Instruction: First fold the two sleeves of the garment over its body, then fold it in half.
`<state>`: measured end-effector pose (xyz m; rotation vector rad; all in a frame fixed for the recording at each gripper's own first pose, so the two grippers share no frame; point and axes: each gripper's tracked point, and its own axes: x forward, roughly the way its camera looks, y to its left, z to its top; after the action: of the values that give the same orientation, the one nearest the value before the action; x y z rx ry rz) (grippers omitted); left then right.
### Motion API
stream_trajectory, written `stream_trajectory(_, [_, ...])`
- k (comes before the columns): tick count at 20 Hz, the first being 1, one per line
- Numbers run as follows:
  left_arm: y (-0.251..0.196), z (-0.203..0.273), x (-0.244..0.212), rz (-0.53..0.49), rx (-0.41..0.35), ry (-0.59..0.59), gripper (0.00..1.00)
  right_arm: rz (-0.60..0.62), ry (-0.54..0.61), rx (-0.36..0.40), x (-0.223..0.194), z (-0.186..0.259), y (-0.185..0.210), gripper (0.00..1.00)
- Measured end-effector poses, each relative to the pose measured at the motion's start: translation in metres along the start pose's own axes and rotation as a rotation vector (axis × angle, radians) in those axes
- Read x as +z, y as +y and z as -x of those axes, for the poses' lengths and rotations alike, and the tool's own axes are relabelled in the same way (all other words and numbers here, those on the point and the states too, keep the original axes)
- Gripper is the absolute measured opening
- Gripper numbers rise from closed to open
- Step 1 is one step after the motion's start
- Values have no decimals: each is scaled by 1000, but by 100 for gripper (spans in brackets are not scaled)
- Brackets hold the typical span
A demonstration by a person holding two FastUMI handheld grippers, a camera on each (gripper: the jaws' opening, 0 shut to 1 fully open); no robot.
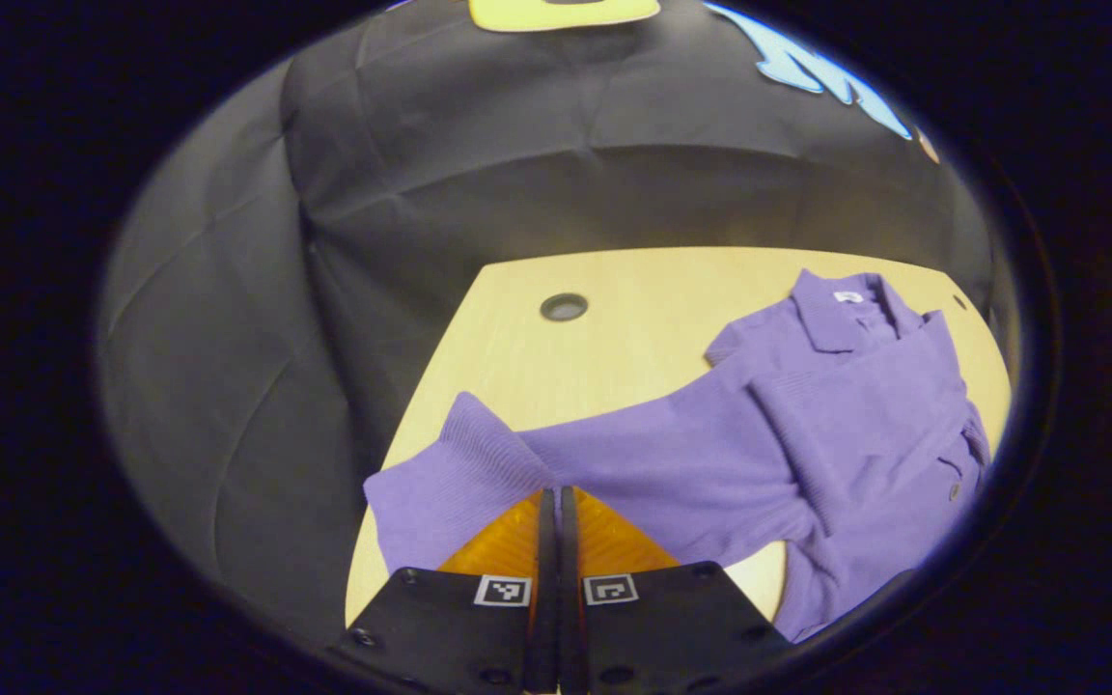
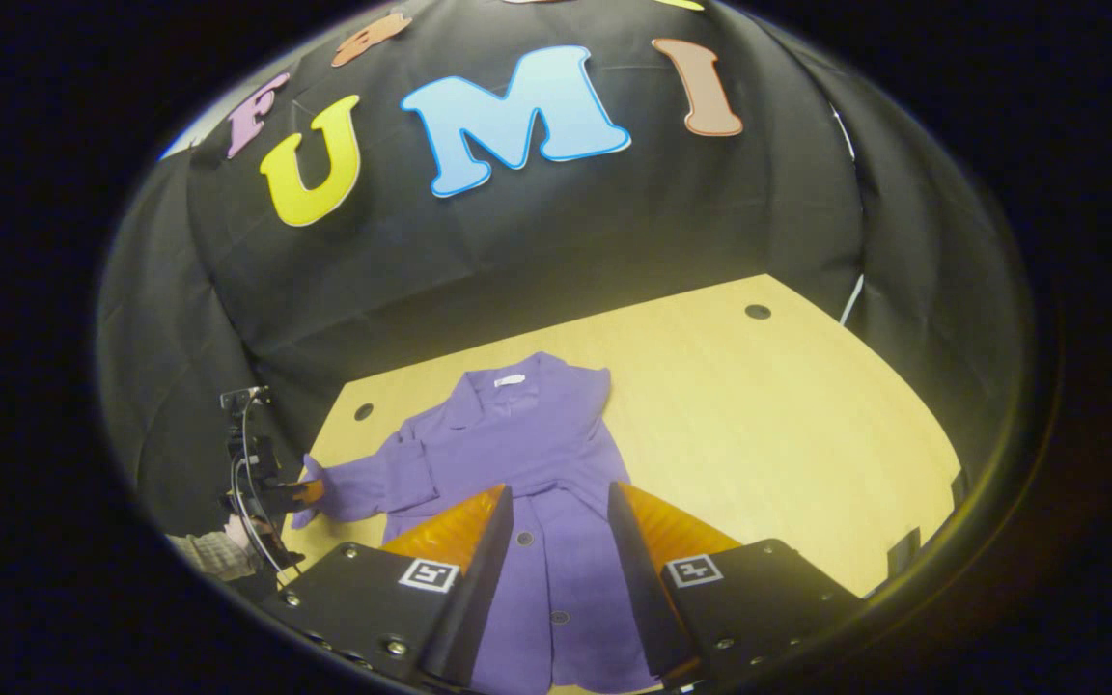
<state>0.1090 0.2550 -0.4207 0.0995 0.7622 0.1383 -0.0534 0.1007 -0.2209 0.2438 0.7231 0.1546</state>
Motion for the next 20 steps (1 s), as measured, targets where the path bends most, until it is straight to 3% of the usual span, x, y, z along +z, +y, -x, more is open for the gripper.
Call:
stream_trajectory(11, [-220,26,89,-139,-268,-136,7,-60,-19,-48,-4,23,-52,64])
stream_trajectory(20, [-376,50,93,-239,-454,-146,7,-136,-26,-152,-9,46,-123,64])
